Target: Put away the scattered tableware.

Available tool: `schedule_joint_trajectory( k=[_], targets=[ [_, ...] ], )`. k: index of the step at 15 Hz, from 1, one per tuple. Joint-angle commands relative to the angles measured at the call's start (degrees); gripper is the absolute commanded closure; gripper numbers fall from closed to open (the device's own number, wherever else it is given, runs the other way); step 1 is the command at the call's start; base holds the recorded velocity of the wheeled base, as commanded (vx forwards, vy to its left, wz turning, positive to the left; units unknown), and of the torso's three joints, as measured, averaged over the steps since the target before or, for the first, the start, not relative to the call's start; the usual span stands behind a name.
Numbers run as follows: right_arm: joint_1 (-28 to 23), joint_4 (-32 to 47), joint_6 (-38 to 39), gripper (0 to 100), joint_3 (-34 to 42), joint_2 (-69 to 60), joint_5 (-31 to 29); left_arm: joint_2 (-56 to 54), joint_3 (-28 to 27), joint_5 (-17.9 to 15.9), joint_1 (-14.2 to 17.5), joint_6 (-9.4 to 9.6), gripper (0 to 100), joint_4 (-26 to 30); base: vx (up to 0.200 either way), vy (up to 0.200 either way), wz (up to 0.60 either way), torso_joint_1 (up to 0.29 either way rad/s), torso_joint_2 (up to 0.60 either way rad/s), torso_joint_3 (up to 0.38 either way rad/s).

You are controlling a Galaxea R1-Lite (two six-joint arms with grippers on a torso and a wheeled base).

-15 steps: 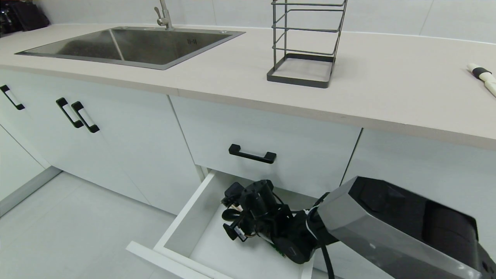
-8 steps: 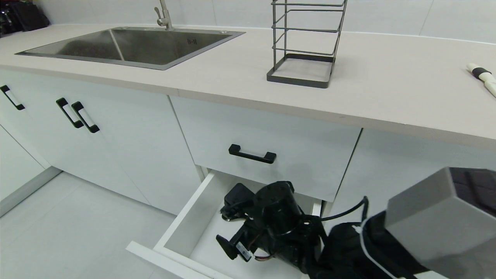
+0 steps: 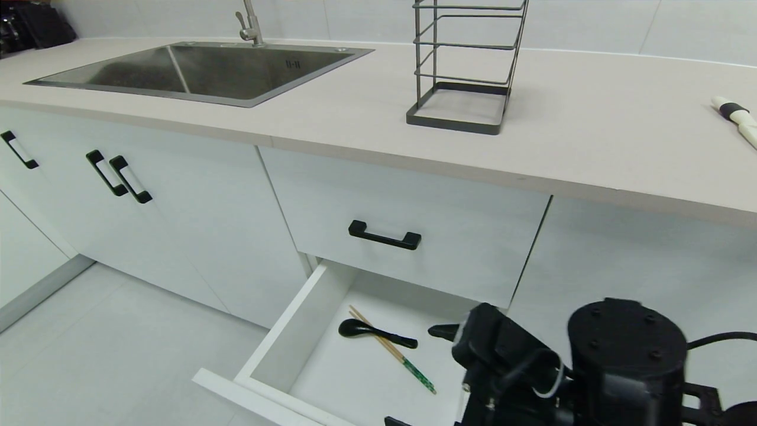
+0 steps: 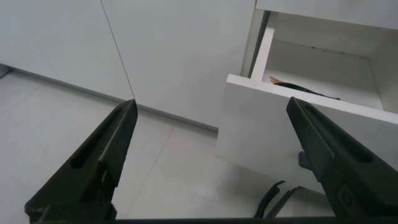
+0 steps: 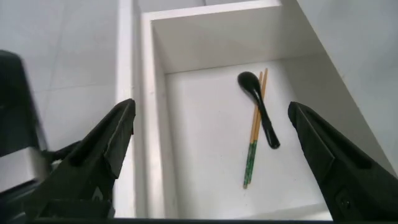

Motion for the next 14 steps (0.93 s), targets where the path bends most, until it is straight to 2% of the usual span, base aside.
schedule_joint_trajectory(
  k=[1,4,7,9,10,11,12,14],
  targets=[
    [-0.77,-0.16,0.04,0,7.73,-9.44,1.53,0.0,0.01,0.02,0.01,-0.03,0,0.0,0.0,0.0,0.0,0.0,0.0,0.0],
    [-5.08,1.34,-0.05,0,15.81,-20.52,1.53,0.0,0.01,0.02,0.01,0.05,0,0.0,0.0,0.0,0.0,0.0,0.0,0.0],
    [-14.48,10.56,0.56,0,28.91,-43.19,3.64,0.0,0.01,0.02,0.01,-0.03,0,0.0,0.0,0.0,0.0,0.0,0.0,0.0],
    [-20.37,19.35,2.76,0,29.0,-57.34,4.08,0.0,0.01,0.02,0.01,-0.03,0,0.0,0.0,0.0,0.0,0.0,0.0,0.0],
    [-24.76,23.66,2.76,0,26.8,-62.88,4.17,0.0,0.01,0.02,0.01,0.05,0,0.0,0.0,0.0,0.0,0.0,0.0,0.0],
    [-31.44,27.61,2.85,0,25.13,-68.15,4.87,0.0,0.01,0.02,0.01,-0.03,0,0.0,0.0,0.0,0.0,0.0,0.0,0.0],
    [-31.44,27.61,2.85,0,25.13,-68.15,4.87,0.0,0.01,0.02,0.01,-0.03,0,0.0,0.0,0.0,0.0,0.0,0.0,0.0],
    [-47.53,33.33,4.69,0,26.36,-81.95,5.84,0.0,0.01,0.02,0.1,-0.03,0,0.0,0.0,0.0,0.0,0.0,0.0,0.0]
  ],
)
